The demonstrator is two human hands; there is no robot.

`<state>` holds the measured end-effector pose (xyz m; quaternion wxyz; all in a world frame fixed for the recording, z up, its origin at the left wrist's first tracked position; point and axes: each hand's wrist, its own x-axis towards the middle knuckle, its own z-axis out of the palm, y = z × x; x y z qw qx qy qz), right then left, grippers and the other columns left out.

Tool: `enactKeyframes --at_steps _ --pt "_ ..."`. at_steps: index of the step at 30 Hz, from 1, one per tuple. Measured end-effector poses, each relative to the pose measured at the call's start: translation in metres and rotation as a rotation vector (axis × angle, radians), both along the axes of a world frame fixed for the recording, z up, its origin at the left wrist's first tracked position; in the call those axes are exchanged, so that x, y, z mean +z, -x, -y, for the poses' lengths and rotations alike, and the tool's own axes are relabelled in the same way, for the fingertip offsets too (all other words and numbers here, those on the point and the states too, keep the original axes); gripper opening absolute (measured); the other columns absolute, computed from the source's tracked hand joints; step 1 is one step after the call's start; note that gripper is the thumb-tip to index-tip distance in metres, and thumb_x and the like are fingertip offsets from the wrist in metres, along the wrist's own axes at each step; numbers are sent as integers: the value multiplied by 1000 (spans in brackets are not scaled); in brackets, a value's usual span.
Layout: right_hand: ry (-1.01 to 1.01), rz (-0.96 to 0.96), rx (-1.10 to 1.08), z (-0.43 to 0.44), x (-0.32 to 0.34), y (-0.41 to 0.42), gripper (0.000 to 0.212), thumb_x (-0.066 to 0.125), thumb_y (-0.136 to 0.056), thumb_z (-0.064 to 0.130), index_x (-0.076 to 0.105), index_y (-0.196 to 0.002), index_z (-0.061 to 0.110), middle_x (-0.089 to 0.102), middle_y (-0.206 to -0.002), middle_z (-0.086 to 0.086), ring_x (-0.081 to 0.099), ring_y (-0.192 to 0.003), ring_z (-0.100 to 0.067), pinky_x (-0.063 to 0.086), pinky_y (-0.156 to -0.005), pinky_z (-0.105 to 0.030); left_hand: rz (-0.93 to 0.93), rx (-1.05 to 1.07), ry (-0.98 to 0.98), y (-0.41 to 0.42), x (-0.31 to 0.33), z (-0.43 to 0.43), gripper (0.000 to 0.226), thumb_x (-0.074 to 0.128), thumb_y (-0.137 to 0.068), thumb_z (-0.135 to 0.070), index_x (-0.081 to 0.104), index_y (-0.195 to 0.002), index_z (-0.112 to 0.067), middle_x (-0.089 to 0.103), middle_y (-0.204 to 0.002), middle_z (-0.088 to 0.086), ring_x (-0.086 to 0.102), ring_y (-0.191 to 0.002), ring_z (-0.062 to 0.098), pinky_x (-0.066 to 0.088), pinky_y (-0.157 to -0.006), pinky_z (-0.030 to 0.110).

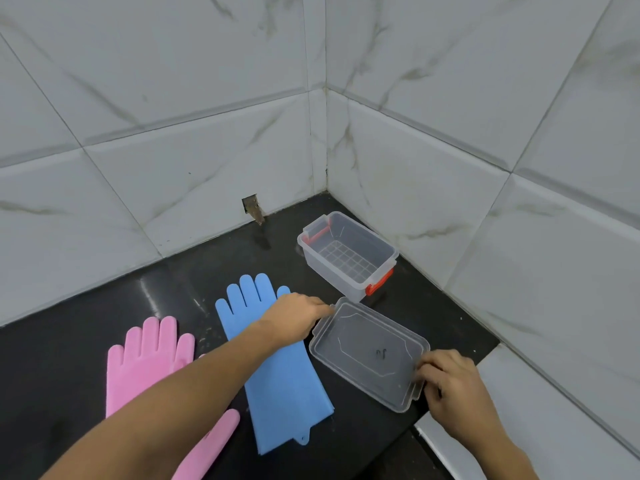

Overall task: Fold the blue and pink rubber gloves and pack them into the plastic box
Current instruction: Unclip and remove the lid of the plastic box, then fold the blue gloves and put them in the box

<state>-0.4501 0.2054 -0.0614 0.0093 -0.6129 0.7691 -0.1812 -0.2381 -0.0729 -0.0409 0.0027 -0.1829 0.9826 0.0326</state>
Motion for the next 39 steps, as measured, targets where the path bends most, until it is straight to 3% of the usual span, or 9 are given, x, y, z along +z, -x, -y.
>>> enactKeyframes --at_steps 4,7,11,15,20,24,29,32,39 --pt "8 72 -45 6 6 -1 36 79 -66 -2 75 -83 29 66 -100 14 59 -93 -14 42 -76 -30 20 113 -58 14 17 8 40 52 -97 -7 67 -130 -24 78 -116 1 75 -96 26 61 -81 34" --pt "196 321 -200 37 33 -1 30 74 -79 0 75 -100 21 66 -101 9 61 -90 -9 52 -79 -33 -298 553 -279 24 32 20 21 45 -106 -23 62 -118 -16 78 -95 6 75 -76 27 65 -75 39" --pt "252 785 -481 112 75 0 42 65 -97 33 57 -136 21 66 -100 7 64 -91 -7 57 -83 -35 -494 942 -604 53 47 42 51 32 -110 -53 41 -148 -19 73 -108 9 69 -62 17 64 -63 32" --pt "116 908 -623 173 71 1 61 58 -96 52 48 -144 16 68 -119 -4 67 -108 -25 57 -95 -48 -472 1020 -604 79 52 63 55 35 -111 -45 31 -161 -22 72 -119 12 70 -68 19 67 -69 35" --pt "123 1068 -701 196 46 -12 41 63 -97 32 48 -132 18 68 -114 -10 72 -92 -25 66 -71 -37 -406 944 -541 90 52 82 40 35 -113 -35 54 -145 -18 71 -127 14 73 -105 33 61 -94 42" --pt "154 1150 -735 198 46 -10 42 65 -96 28 48 -132 17 69 -111 -13 73 -84 -23 60 -57 -26 -361 868 -501 90 58 85 42 38 -114 -28 51 -151 -15 66 -140 13 68 -119 31 54 -89 37" --pt "207 794 -799 182 71 -25 67 69 -92 36 37 -149 17 52 -139 -9 62 -113 -28 59 -82 -40 -354 897 -425 70 71 73 53 34 -112 -37 37 -161 -17 62 -146 15 61 -130 38 51 -103 47" --pt "314 640 -552 165 87 -65 47 65 -95 31 50 -138 20 52 -125 1 61 -104 -17 60 -81 -35 -426 812 -314 30 73 57 48 38 -109 -32 47 -154 -18 65 -138 14 65 -121 38 52 -99 47" --pt "-209 467 -98 193 61 -157 37 58 -93 24 62 -127 11 63 -125 -11 60 -114 -30 49 -94 -40 -276 1074 -305 -88 44 2 40 58 -98 -36 60 -128 -9 63 -128 15 64 -115 39 52 -89 43"
